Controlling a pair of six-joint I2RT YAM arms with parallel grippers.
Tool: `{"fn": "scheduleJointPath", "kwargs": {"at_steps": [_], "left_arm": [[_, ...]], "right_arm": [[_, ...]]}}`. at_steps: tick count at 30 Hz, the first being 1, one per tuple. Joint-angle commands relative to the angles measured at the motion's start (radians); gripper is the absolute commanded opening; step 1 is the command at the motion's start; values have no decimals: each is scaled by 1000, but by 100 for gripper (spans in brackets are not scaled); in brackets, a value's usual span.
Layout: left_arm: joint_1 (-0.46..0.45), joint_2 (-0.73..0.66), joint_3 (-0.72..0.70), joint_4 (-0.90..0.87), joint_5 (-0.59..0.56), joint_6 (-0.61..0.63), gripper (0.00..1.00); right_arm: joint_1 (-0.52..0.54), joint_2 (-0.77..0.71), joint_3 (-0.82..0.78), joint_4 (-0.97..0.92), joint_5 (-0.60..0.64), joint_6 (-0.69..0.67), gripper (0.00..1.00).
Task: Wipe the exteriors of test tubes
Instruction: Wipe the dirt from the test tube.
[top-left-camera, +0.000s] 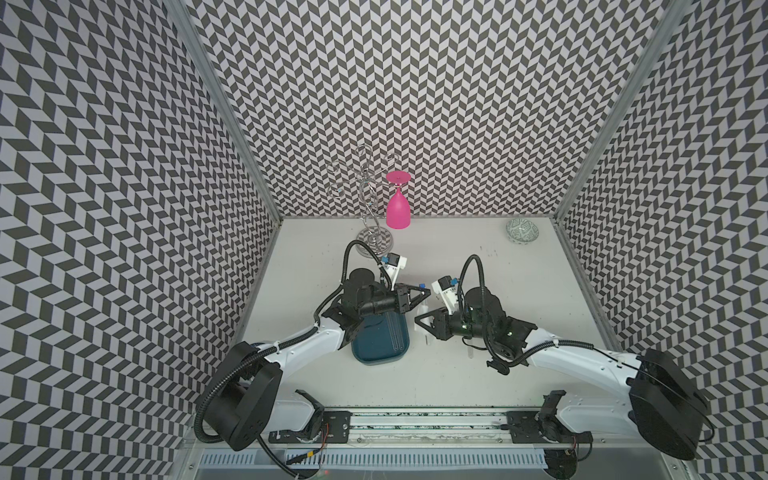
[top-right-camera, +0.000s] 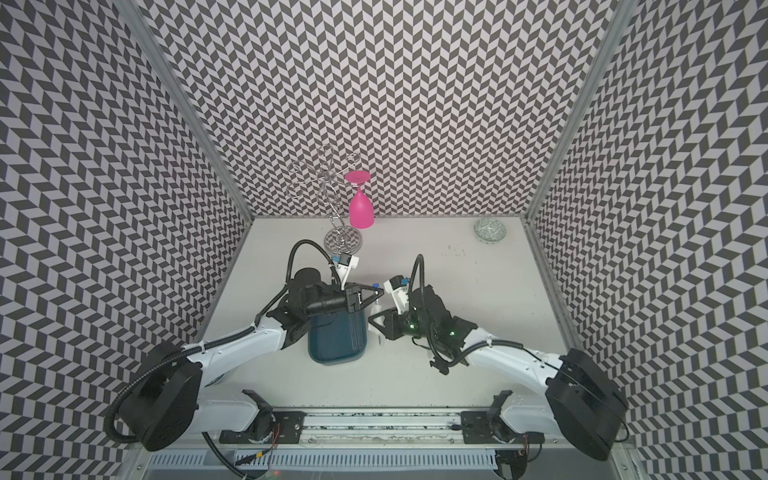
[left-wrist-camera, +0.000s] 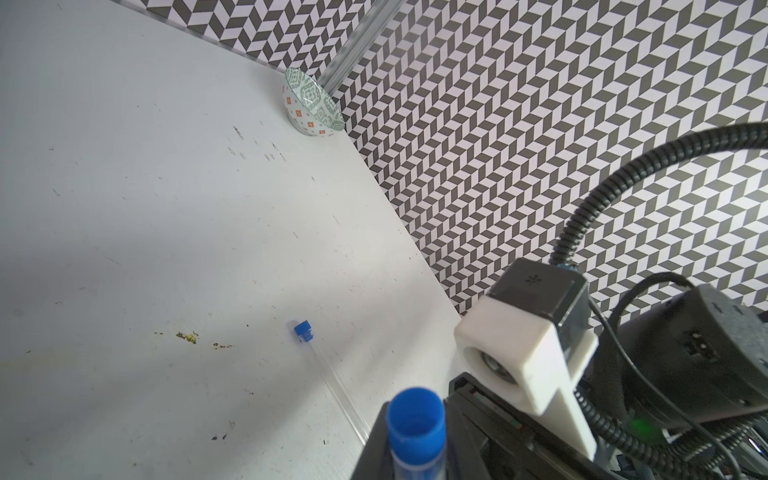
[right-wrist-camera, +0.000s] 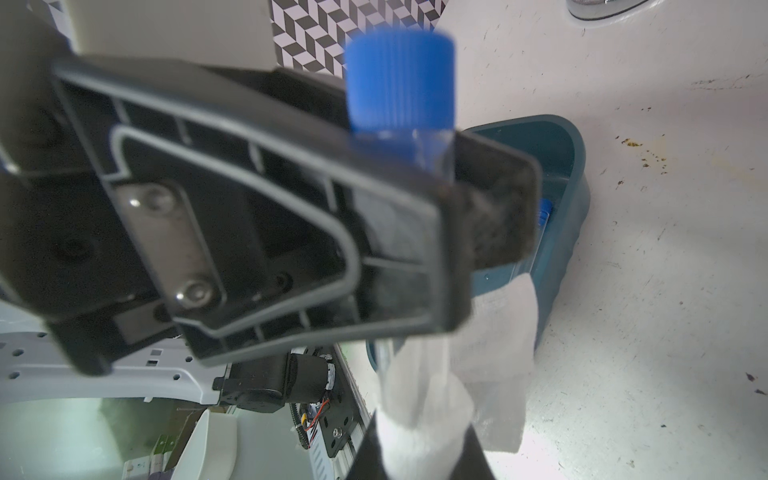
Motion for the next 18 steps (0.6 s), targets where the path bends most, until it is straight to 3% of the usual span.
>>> {"fn": "scheduleJointPath", "kwargs": {"at_steps": [1, 10, 18], "left_arm": [[4, -20, -20, 16, -33, 34, 18], [4, -43, -25, 11, -38, 30, 18], [5, -50, -25, 6, -43, 33, 18]], "right_arm": [[5, 1, 35, 94, -22, 2, 17], [-40, 78, 166, 87, -58, -56, 19], [-50, 79, 164, 99, -47, -57, 19]]}}
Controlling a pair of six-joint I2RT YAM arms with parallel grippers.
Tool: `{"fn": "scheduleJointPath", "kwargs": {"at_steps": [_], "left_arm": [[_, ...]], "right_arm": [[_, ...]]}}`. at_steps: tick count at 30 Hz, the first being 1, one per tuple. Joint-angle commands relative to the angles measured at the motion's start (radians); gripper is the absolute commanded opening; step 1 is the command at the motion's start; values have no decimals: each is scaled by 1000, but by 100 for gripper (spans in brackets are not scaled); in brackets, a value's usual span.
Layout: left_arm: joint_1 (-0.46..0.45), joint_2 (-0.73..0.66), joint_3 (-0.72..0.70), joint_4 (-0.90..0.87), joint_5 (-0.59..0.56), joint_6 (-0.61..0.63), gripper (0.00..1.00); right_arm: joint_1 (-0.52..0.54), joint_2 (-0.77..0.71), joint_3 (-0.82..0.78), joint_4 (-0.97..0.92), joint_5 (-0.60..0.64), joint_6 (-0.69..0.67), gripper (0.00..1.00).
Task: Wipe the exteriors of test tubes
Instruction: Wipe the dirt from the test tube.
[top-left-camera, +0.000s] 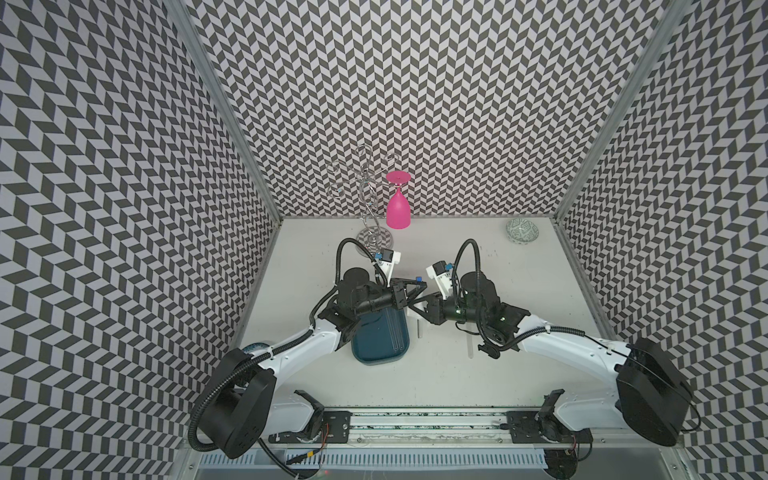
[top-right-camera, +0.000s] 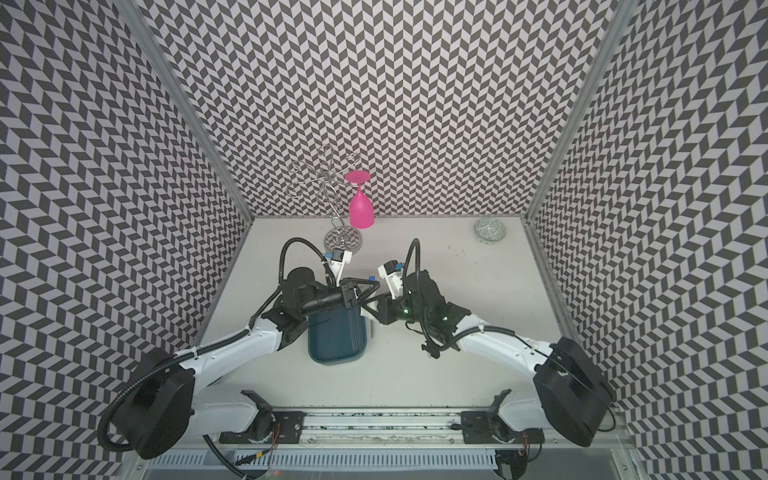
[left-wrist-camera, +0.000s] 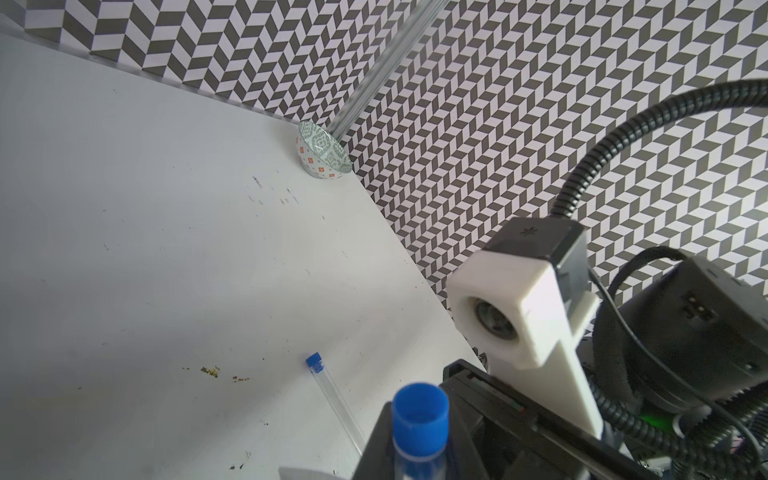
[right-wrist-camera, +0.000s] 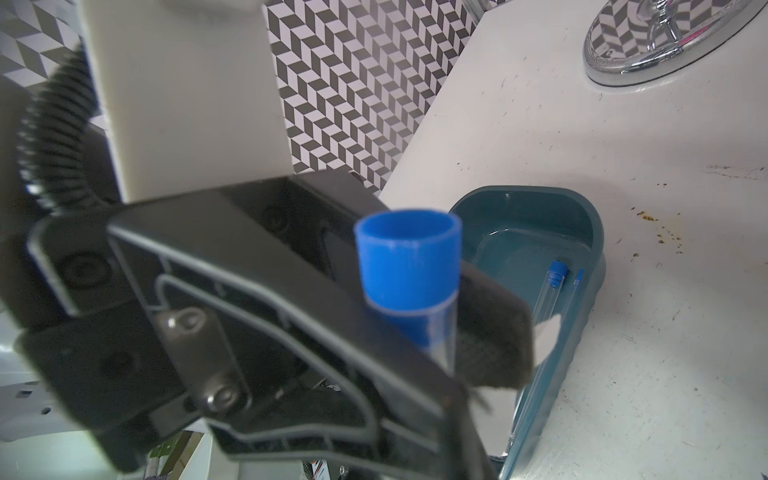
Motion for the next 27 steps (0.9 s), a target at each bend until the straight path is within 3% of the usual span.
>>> {"fn": "scheduleJointPath", "kwargs": {"at_steps": [1, 15, 22, 27], "left_arm": [[-2, -11, -19, -24, -2, 19, 18], [17, -17, -21, -21, -8, 22, 19], [19, -15, -24, -17, -7, 20, 19], [19, -18, -25, -17, 0, 18, 19]], "right_arm": [[-4, -10, 20, 96, -10, -17, 19], [126, -55, -237, 198, 10, 120, 18], [117, -12, -138, 147, 7, 54, 18], [49, 13, -49, 152, -30, 23, 18]]}}
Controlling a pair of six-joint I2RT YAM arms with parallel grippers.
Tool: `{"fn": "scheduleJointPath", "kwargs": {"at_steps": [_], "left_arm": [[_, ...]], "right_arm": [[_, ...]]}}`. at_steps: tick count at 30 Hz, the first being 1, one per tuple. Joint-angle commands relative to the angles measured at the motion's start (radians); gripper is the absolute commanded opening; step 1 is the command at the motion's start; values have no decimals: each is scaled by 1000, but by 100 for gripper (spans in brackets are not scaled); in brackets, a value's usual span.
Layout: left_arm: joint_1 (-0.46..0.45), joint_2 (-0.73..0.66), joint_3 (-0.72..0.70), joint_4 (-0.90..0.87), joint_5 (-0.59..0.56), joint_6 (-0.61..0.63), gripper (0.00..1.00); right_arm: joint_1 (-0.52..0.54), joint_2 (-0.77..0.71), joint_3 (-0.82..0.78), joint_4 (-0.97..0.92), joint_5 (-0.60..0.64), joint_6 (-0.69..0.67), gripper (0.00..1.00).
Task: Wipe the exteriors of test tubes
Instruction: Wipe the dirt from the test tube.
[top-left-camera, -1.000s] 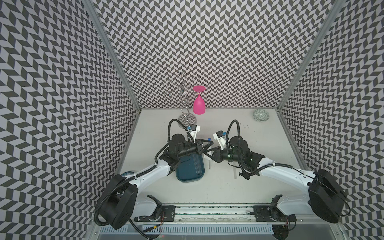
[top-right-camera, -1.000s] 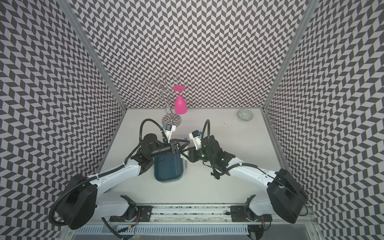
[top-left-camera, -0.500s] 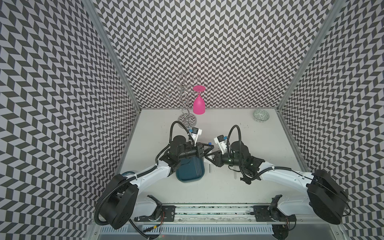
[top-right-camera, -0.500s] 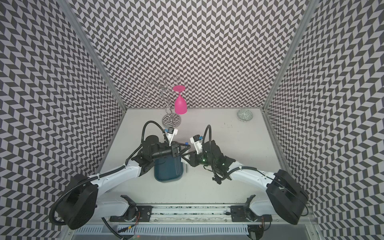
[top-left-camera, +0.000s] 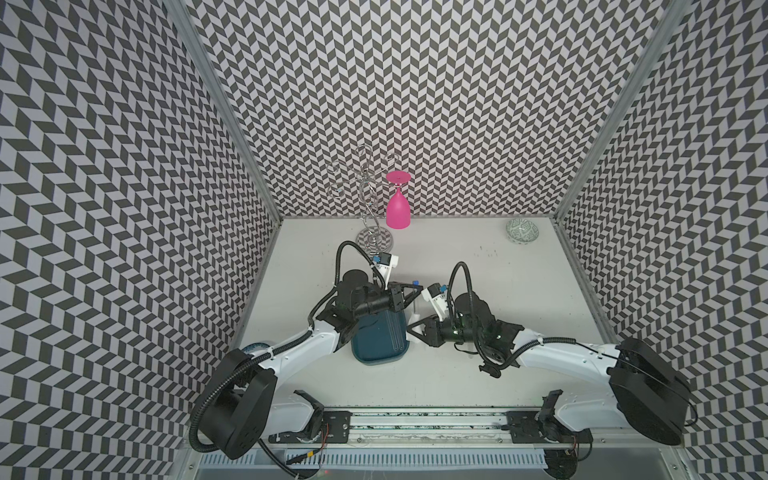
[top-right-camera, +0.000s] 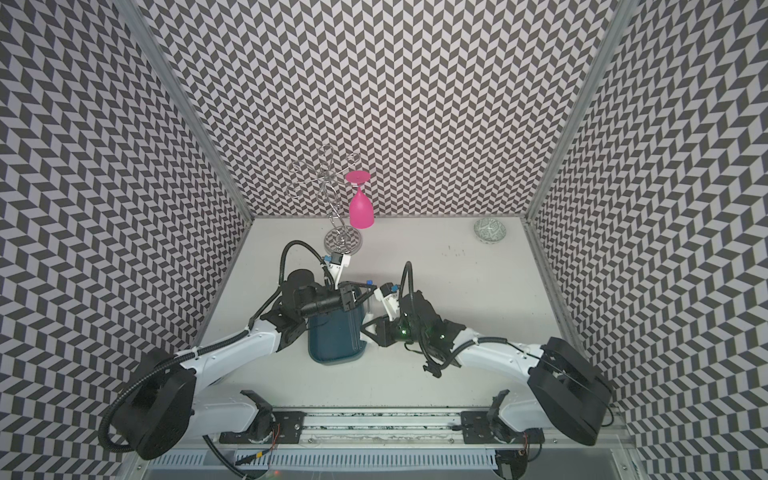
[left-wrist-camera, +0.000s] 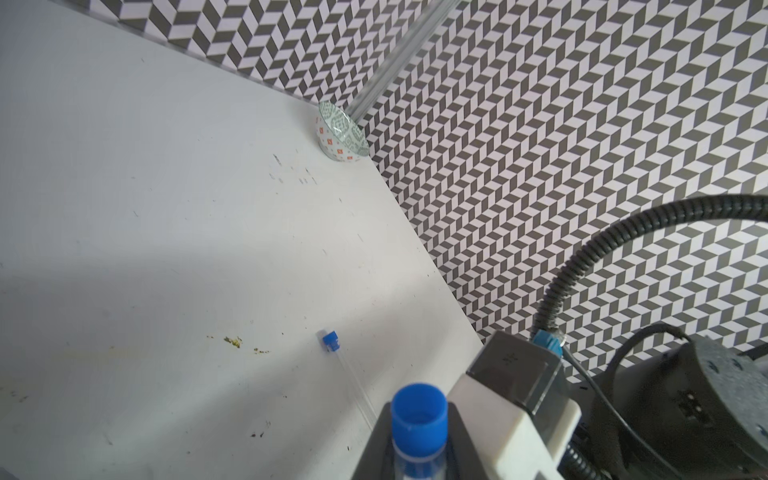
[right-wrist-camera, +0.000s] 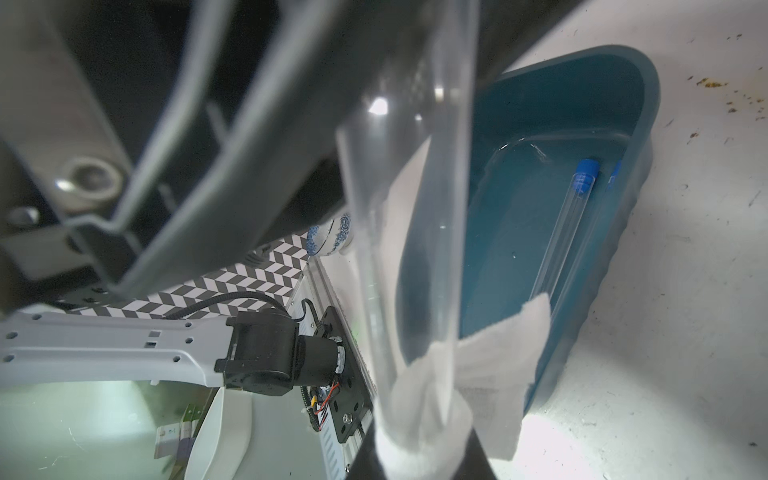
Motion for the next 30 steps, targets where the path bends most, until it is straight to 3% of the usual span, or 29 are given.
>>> {"fn": "scheduleJointPath", "kwargs": {"at_steps": [1, 8, 13, 21, 30], "left_arm": [[-3, -13, 3, 10, 3, 15, 19], [-2, -25, 1, 5, -3, 18, 19], [11, -21, 6, 3, 0, 21, 19], [53, -31, -3, -3, 14, 26, 19], [53, -48, -13, -12, 12, 27, 19]], "right_arm": [[-45, 12, 93, 82, -46, -45, 18], [-82, 59, 188, 33, -82, -100, 18], [-64, 30, 101, 56, -86, -67, 18], [50, -21, -55, 89, -28, 17, 18], [80, -13, -72, 123, -8, 43, 18]]}}
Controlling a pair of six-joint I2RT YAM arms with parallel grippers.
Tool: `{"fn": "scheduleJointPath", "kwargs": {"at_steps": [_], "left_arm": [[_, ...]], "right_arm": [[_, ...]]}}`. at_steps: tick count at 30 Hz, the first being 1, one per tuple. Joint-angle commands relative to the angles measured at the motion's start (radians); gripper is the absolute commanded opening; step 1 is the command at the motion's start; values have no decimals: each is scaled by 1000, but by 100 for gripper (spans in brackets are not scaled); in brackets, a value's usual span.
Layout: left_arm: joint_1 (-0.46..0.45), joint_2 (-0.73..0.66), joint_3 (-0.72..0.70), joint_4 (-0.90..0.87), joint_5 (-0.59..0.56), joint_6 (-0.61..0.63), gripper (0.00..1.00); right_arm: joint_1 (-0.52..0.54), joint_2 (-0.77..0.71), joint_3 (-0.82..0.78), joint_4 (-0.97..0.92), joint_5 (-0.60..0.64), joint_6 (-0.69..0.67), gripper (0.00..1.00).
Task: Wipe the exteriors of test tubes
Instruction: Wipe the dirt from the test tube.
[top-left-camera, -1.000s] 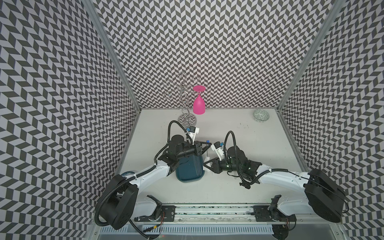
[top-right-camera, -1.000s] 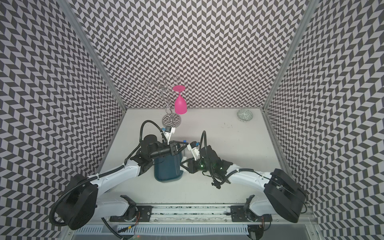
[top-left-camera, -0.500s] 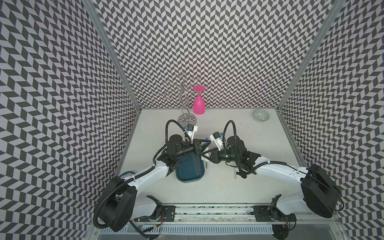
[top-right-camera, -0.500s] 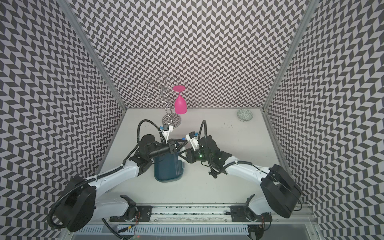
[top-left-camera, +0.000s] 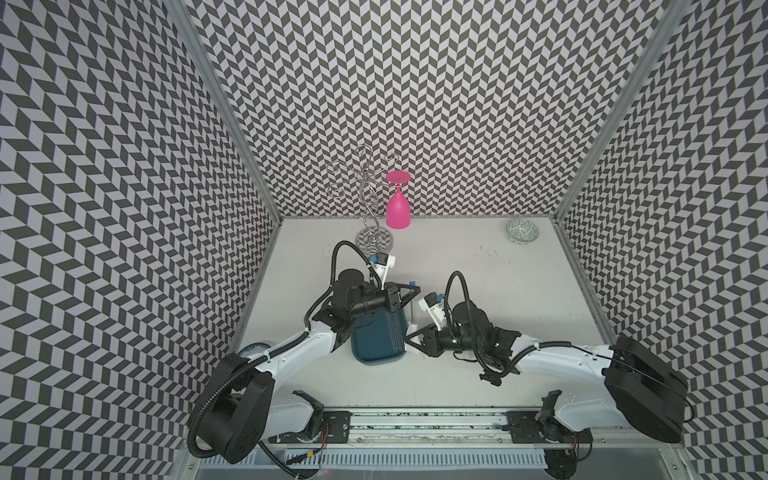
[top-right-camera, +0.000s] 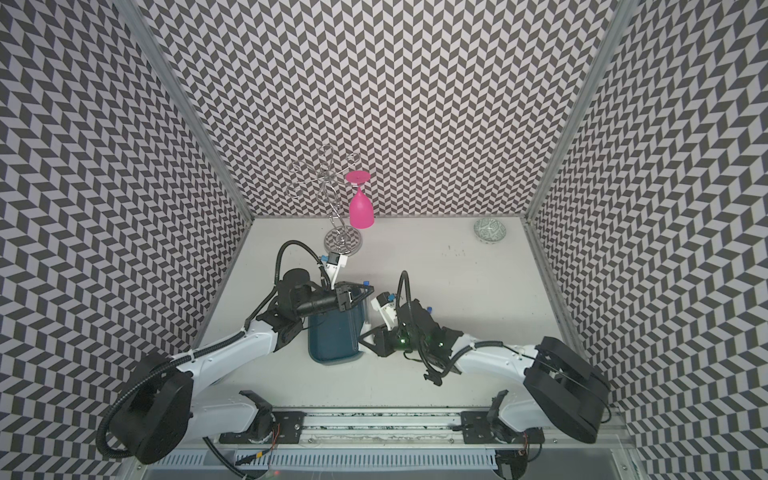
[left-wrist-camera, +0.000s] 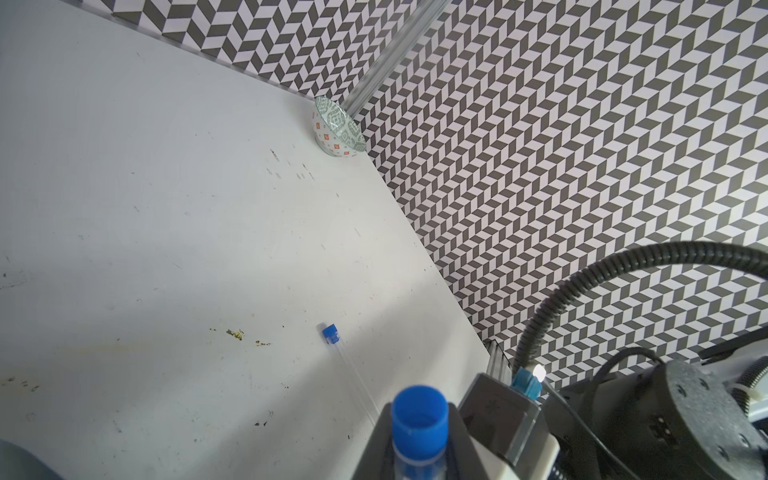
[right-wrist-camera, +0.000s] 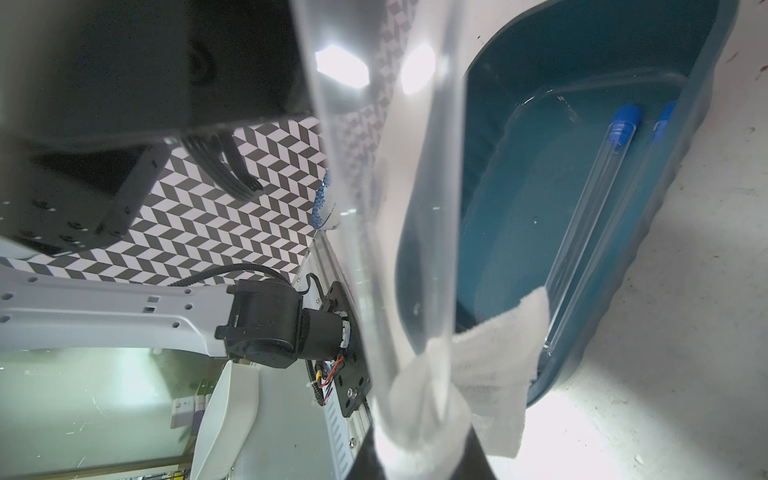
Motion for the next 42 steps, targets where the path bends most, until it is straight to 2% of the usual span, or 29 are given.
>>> {"fn": "scheduleJointPath", "kwargs": {"at_steps": [1, 5, 13, 20, 23, 28, 36, 42], "left_arm": [[13, -27, -7, 15, -32, 19, 19], [13, -26, -9, 15, -28, 16, 19], [12, -35, -6, 19, -25, 6, 19], [12, -27, -6, 25, -20, 2, 19], [12, -26, -7, 29, -18, -2, 19], [13, -31, 0, 22, -28, 8, 19], [33, -28, 6, 18, -34, 16, 20], [60, -20, 26, 9, -20, 25, 19]], "right_arm": [[5, -15, 24, 30, 0, -9, 18], [-36, -9, 113, -4, -4, -57, 18], [-155, 77, 308, -19, -127, -143, 18], [-179, 110, 365, -35, -152, -168, 18], [-178, 105, 345, -25, -161, -156, 18], [-137, 70, 216, 21, -137, -107, 17], [26, -15, -50, 126, -24, 48, 18], [77, -44, -88, 61, 41, 59, 18]]}}
